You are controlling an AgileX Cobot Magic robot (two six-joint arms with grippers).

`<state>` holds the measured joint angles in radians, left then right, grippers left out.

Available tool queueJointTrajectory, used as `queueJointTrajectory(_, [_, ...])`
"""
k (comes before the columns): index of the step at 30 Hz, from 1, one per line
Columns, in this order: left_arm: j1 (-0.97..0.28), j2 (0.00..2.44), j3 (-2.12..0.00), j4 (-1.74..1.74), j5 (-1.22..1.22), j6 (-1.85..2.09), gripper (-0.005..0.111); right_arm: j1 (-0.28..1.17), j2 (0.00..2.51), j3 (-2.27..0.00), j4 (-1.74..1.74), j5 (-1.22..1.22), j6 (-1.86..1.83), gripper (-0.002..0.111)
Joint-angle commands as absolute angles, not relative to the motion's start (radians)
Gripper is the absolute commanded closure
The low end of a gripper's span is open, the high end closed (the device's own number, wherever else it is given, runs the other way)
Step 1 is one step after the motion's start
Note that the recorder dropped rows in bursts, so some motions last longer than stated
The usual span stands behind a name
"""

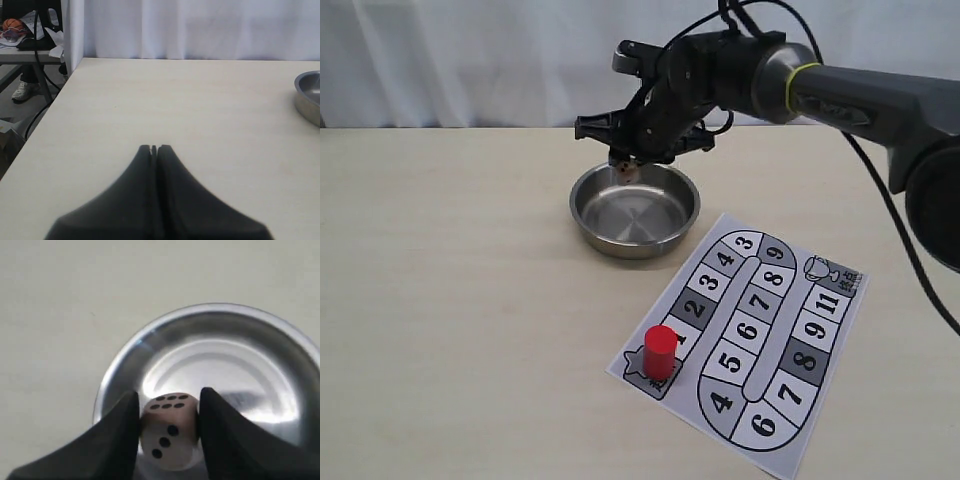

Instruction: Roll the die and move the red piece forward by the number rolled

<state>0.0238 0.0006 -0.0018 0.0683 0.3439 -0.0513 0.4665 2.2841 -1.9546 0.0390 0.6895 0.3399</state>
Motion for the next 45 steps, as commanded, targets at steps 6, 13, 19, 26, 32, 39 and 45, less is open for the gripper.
queueJointTrajectory(6, [0.024,0.0,0.0,0.067,0.331,-0.057,0.107,0.463,2.19,-1.908,-0.212,0.925,0.317,0.104])
queueJointTrajectory(13, [0.024,0.0,0.0,0.067,0.331,-0.057,0.107,0.43,2.065,-1.689,-0.274,0.89,0.317,0.104])
queueJointTrajectory(19, [0.024,0.0,0.0,0.069,0.331,-0.057,0.107,0.308,1.913,-1.426,-0.274,0.78,0.306,0.104])
queueJointTrajectory(26, [0.024,0.0,0.0,0.069,0.331,-0.057,0.107,0.149,1.767,-1.183,-0.29,0.607,0.213,0.104])
queueJointTrajectory(32, [0.024,0.0,0.0,0.069,0.331,-0.057,0.107,0.069,1.743,-1.123,-0.357,0.568,0.213,0.104])
queueJointTrajectory(39, [0.024,0.0,0.0,0.069,0.331,-0.057,0.107,0.065,1.748,-1.121,-0.215,0.55,0.162,0.104])
queueJointTrajectory(45, [0.024,0.0,0.0,0.067,0.331,-0.057,0.107,0.065,1.756,-1.121,0.499,0.57,-0.46,0.091])
